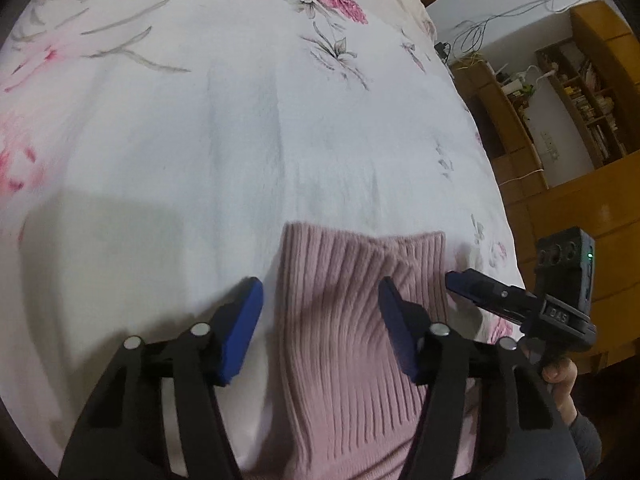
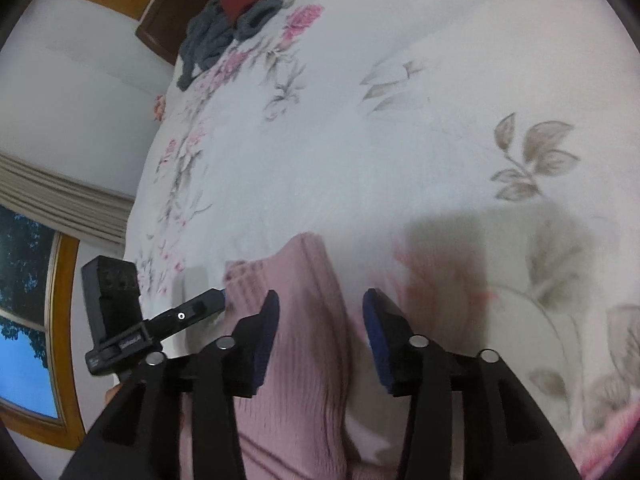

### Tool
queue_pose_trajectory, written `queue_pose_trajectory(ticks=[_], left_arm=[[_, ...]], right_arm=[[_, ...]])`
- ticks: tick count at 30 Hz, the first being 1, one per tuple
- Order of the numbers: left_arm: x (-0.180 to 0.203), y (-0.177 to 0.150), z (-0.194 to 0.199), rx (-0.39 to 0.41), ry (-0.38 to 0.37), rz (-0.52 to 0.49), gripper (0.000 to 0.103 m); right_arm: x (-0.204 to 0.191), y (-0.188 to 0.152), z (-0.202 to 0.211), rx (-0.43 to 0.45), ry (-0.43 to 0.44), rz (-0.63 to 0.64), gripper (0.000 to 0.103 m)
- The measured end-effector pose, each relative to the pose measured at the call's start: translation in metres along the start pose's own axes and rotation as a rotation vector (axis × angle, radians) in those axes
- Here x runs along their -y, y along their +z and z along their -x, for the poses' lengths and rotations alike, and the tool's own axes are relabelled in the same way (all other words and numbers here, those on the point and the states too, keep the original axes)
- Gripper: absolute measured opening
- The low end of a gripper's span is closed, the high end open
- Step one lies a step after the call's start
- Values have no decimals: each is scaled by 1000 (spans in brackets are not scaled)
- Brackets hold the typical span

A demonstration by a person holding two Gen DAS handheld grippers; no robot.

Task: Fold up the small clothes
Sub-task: 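Grasp the ribbed hem with both tools and fold it toward the collar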

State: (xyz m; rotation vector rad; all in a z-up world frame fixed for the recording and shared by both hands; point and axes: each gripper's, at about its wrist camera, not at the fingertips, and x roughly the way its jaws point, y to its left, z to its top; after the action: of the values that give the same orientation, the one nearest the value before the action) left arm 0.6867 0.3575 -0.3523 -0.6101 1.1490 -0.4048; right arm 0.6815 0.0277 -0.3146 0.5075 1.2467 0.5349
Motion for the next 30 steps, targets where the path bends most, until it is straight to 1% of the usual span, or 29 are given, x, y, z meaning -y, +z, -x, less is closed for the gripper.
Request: queue_pose_trajectory(ticks=[1, 2, 3, 5, 6, 7, 10, 13, 14, 15, 17, 19, 20, 21, 22, 23, 24, 25, 26, 27, 28, 29, 30], left_arm=[[-1, 1, 0, 4, 4, -2, 46], [-1, 2, 1, 8, 10, -4, 40], [0, 3, 1, 11, 28, -11, 28], [2, 2, 4, 18, 42, -30, 8], [4, 0, 10, 33, 41, -34, 7], [6, -2, 14, 45, 29, -36, 6], [19, -10, 38, 90, -21, -63, 5], [34, -23, 78, 141, -86, -83, 5], [44, -32, 99, 163, -107, -106, 4], [50, -39, 111, 174, -124, -121, 4], [67, -60, 138, 192, -133, -174, 4], [78, -97, 162, 185, -159, -203, 4], [81, -114, 167, 175, -155, -213, 4], [81, -135, 172, 165, -150, -221, 4], [76, -164, 173, 129, -134, -214, 5], [70, -179, 171, 95, -117, -199, 5], [59, -199, 165, 45, -100, -170, 5], [45, -224, 156, -1, -58, -133, 6], [37, -235, 152, -21, -41, -112, 5], [23, -250, 149, -42, -47, -48, 6], [11, -259, 148, -47, -78, 17, 6], [3, -263, 148, -48, -105, 67, 6], [-3, -266, 147, -47, -138, 115, 11]], right_arm=[[-1, 1, -4, -1, 5, 1, 46], [-5, 2, -10, -3, 11, 5, 46], [-8, 2, -15, -4, 13, 12, 45], [-16, 3, -22, -9, 0, 22, 28], [-19, 1, -21, -6, -12, 32, 12], [-22, -2, -17, 5, -10, 37, 12], [-37, -10, 10, 62, 34, 62, 12], [-51, -27, 44, 93, 87, 97, 12], [-56, -36, 55, 99, 97, 118, 12], [-63, -48, 69, 106, 106, 147, 12], [-75, -72, 91, 123, 98, 214, 12], [-85, -102, 112, 143, 83, 266, 12], [-87, -118, 118, 146, 73, 290, 12], [-86, -142, 123, 133, 69, 306, 12], [-86, -155, 125, 120, 66, 316, 14], [-82, -179, 121, 88, 42, 337, 15], [-76, -197, 114, 57, 9, 343, 21], [-69, -209, 109, 27, -10, 333, 27], [-58, -222, 102, -19, -24, 305, 28], [-43, -235, 97, -57, -44, 255, 28], [-35, -243, 98, -59, -45, 221, 28], [-25, -249, 104, -46, -15, 160, 28], [-19, -250, 108, -38, 15, 103, 30]])
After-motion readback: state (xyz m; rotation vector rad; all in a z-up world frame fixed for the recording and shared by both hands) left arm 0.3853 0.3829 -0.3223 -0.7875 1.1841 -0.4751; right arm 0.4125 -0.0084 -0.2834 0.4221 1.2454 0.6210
